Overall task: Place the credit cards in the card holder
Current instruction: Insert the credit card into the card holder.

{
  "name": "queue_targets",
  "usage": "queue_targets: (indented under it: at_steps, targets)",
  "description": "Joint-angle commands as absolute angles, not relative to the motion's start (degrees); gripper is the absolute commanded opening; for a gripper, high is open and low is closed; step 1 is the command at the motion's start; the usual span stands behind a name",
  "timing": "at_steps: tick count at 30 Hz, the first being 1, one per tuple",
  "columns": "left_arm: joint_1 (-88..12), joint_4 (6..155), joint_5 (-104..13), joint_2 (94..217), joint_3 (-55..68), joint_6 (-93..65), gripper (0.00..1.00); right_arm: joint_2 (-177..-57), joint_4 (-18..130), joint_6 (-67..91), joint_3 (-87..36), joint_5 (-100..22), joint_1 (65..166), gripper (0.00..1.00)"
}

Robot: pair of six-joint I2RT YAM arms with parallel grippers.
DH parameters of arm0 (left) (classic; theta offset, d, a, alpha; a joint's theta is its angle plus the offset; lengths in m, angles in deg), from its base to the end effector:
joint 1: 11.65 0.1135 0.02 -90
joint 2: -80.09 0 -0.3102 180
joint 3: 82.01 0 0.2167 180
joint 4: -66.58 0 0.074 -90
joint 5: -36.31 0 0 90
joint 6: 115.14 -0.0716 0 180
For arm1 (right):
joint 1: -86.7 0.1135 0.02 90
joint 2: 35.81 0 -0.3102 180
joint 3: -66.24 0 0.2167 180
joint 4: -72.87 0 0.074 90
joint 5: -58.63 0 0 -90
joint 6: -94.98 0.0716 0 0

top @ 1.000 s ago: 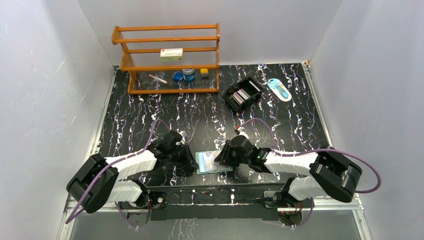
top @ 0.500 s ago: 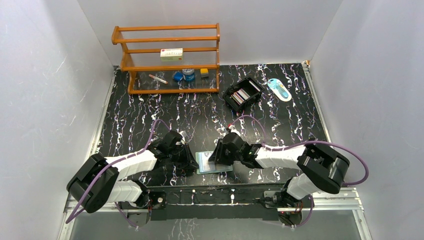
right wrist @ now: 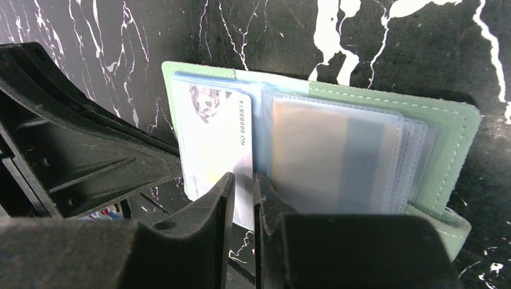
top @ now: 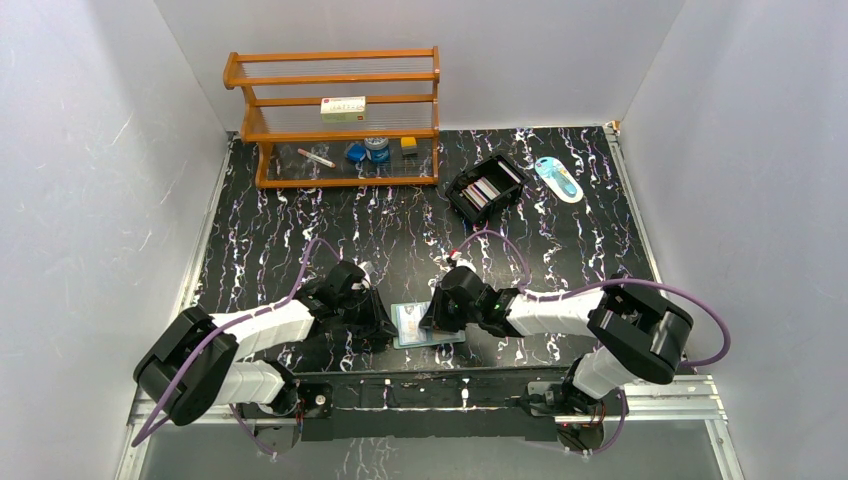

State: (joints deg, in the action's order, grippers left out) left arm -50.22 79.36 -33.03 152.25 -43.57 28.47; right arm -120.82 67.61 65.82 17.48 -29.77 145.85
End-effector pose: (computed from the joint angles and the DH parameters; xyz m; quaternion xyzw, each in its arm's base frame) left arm 0.1424 -0.1459 0.1862 -0.0537 0.9146 -0.3781 0.1328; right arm 0.1436 0.2366 0.1979 0.0192 0.9115 0.3492 0.2164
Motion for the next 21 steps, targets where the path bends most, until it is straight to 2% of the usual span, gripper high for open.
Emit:
queue_targets:
  at_steps: [1,6,11,21]
  targets:
    - [-51.02,82.73,-32.38,151.74,-43.44,28.24,0.09,-120.61,67.73,62.73,15.06,-31.51,146.46,0.24]
    - [-51.03,83.22,-32.61,151.18,-42.97,28.18,0.12,-123.46,71.01,61.29,14.99,-36.54,146.48,0.27]
    - [-51.07,87.85,-35.09,148.31,-41.07,27.29,0.16,-118.65,64.58,60.93,14.29,-33.16,146.46,0.32]
    - [-50.95,100.14,-43.73,138.45,-33.16,22.97,0.36,-106.67,51.62,49.66,8.70,-24.53,144.94,0.48]
